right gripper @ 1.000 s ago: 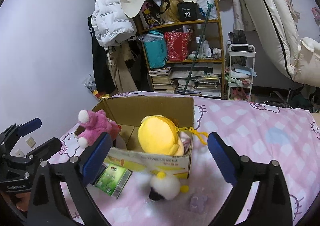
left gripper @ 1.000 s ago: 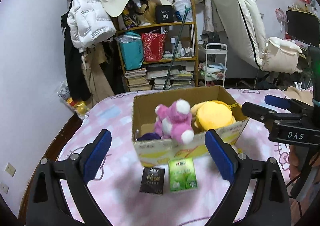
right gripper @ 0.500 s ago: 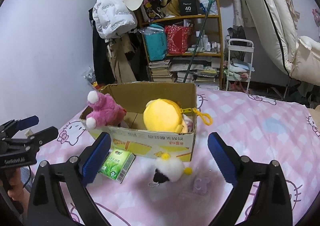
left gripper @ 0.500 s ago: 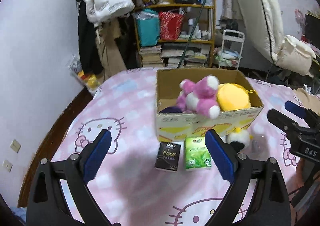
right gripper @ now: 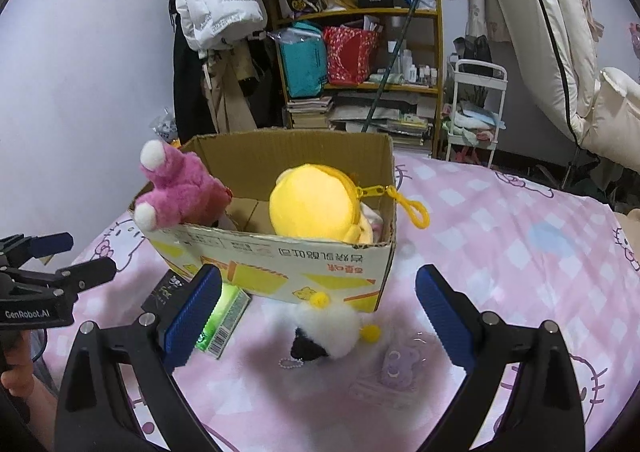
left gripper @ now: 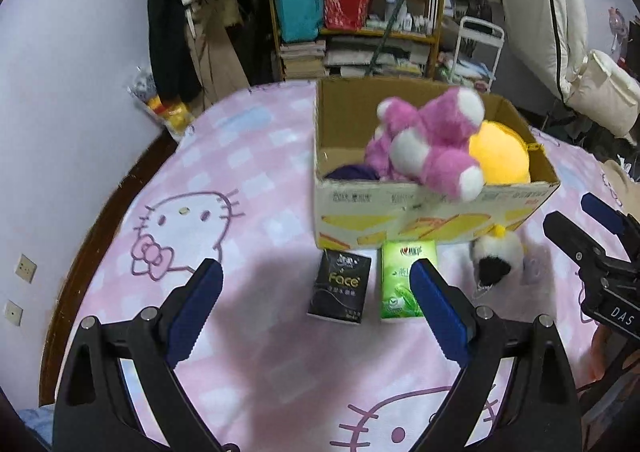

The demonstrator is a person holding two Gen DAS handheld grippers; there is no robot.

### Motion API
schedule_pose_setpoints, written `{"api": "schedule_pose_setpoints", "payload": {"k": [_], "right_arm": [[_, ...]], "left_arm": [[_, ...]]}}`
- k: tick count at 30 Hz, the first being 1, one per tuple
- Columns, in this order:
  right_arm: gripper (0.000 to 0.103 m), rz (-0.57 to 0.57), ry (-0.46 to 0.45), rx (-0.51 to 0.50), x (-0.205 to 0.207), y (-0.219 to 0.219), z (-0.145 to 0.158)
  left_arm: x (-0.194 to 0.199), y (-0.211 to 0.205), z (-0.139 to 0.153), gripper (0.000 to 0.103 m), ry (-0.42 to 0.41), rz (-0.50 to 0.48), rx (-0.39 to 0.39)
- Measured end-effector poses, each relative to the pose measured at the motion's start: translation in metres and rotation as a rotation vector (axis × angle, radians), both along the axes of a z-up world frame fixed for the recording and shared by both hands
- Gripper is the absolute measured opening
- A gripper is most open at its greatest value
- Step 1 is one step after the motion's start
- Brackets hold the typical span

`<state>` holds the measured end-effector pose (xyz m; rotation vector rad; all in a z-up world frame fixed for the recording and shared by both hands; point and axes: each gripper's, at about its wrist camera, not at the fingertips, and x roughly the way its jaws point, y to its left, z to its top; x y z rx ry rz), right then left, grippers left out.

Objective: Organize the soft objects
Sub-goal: 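Lower the left tool to the black tissue pack while the right tool reaches the white chick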

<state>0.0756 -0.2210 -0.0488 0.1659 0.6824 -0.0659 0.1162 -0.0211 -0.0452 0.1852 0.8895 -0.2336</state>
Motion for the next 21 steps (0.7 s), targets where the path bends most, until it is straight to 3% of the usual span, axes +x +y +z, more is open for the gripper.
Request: {"api": "schedule_pose_setpoints", "payload": {"k": [21], "right_arm": [[0.102,-0.012,0.12,-0.021,0.029,0.0,-0.035]], "left_arm": [[0.048,-0.015,-0.055,0.093,0.171,0.002,0.059]]}}
